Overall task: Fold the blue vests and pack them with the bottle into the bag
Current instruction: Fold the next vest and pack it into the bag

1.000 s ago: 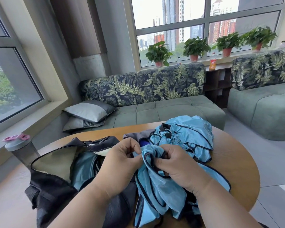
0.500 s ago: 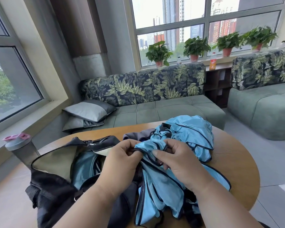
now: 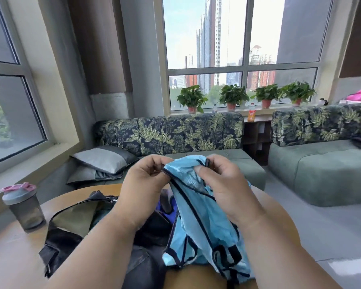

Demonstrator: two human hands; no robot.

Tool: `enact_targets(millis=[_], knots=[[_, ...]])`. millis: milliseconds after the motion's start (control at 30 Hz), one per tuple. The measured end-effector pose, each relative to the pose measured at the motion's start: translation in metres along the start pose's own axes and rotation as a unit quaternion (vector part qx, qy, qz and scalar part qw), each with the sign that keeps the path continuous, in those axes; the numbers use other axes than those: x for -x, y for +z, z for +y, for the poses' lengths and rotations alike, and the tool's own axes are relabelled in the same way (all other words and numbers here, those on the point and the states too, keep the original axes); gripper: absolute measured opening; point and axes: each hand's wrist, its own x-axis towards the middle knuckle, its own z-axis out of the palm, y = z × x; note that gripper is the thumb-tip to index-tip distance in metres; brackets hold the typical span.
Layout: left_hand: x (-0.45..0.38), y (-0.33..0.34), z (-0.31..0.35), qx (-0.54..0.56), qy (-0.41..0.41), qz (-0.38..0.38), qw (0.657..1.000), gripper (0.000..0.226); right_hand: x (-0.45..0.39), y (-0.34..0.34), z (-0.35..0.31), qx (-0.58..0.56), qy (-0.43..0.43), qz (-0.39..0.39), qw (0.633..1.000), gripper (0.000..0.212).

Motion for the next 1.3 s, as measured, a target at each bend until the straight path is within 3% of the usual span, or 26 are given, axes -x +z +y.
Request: enact_targets(millis=[233, 433, 533, 633, 700, 867, 1033, 1133, 1300], knots=[[-0.024, -0.011, 0.078, 0.040, 0.097, 0.001, 0.994, 0.027, -0.029, -0.005, -0.106, 0.077, -0.062, -0.027, 0.995, 0.014], [-0.024, -0.017, 0.116, 0.049, 0.105, -0.005, 0.993, 0.014, -0.026, -0.002, -0.150, 0.094, -0.080, -0.018, 0.992, 0.021], [-0.016, -0.020, 0.122, 0.070, 0.107, -0.011, 0.992, 0.015, -0.014, 0.006, -0.148, 0.061, -0.103, -0.011, 0.993, 0.024], [-0.007, -0.026, 0.122, 0.127, 0.062, -0.013, 0.990, 0.020, 0.001, 0.019, -0.138, 0.090, -0.084, -0.040, 0.992, 0.049], [-0.001, -0.029, 0.122, 0.170, 0.033, -0.026, 0.984, 0.020, 0.009, 0.022, -0.133, 0.062, -0.073, -0.020, 0.995, 0.057], [0.012, -0.028, 0.113, 0.224, 0.012, -0.044, 0.974, 0.023, 0.030, 0.024, -0.117, -0.048, -0.058, 0.006, 0.997, 0.016], [0.027, -0.025, 0.093, 0.235, -0.018, -0.065, 0.970, 0.026, 0.053, 0.031, -0.095, -0.066, -0.091, 0.005, 0.994, 0.024], [0.038, -0.025, 0.087, 0.222, -0.035, -0.069, 0.972, 0.030, 0.062, 0.033, -0.087, -0.044, -0.068, 0.002, 0.997, 0.011], [0.054, -0.026, 0.077, 0.235, -0.053, -0.075, 0.968, 0.027, 0.070, 0.039, -0.074, -0.057, 0.005, 0.019, 0.998, 0.020]])
